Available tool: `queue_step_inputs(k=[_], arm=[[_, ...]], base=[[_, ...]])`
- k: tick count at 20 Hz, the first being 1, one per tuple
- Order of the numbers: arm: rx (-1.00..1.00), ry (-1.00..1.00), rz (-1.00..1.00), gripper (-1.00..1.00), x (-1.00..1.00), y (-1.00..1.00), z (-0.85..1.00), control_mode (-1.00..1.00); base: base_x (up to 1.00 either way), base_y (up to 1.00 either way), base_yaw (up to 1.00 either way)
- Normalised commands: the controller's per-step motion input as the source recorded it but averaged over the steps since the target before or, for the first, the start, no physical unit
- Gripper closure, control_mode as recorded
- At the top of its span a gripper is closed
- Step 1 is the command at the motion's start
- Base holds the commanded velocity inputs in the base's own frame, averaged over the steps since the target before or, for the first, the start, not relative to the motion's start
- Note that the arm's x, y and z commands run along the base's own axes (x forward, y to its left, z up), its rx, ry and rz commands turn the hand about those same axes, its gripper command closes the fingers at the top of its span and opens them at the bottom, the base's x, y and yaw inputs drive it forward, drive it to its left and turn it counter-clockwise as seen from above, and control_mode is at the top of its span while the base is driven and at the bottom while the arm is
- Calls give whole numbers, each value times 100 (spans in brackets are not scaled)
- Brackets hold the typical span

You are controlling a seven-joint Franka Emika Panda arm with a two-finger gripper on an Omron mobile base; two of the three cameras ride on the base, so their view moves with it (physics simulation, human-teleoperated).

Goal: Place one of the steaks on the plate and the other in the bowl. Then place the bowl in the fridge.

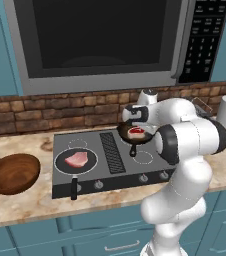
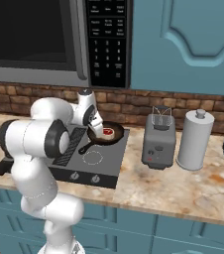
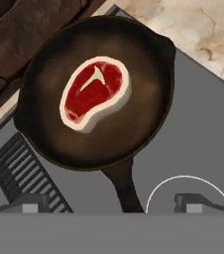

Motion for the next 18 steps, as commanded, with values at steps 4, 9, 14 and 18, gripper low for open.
queue_step_inputs(k=[4, 9, 14, 18], arm=[[1, 0, 0, -100, 50, 0, -21, -100], [1, 0, 0, -100, 43, 0, -17, -100], [0, 2, 0, -100, 35, 0, -14, -100], [0, 7, -3, -100, 15, 0, -24, -100]], base=[[0, 0, 0], [0, 0, 0], [0, 0, 0], [0, 0, 0]])
